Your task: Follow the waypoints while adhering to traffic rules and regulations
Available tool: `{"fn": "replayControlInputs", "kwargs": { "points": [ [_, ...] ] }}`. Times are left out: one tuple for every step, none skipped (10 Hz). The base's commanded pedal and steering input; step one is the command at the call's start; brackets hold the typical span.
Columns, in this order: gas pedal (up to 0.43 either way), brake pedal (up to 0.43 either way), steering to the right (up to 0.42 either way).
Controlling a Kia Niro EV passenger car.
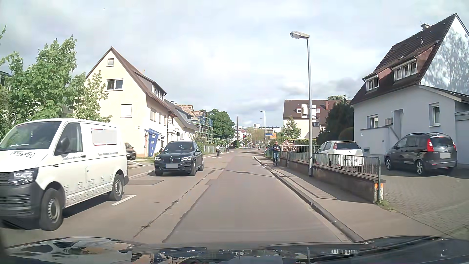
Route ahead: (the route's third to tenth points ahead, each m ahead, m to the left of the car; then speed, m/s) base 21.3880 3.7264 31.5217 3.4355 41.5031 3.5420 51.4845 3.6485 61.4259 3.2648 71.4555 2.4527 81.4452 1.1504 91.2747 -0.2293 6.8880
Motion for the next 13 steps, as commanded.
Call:
{"fn": "replayControlInputs", "kwargs": {
  "points": [
    [0.047,0.000,0.000],
    [0.047,0.000,0.000],
    [0.047,0.000,0.000],
    [0.047,0.000,0.000],
    [0.047,0.000,0.000],
    [0.047,0.000,0.000],
    [0.047,0.000,-0.001],
    [0.047,0.000,0.000],
    [0.047,0.000,0.000],
    [0.047,0.000,0.000],
    [0.047,0.000,0.000],
    [0.047,0.000,0.000],
    [0.047,0.000,0.000]
  ]
}}
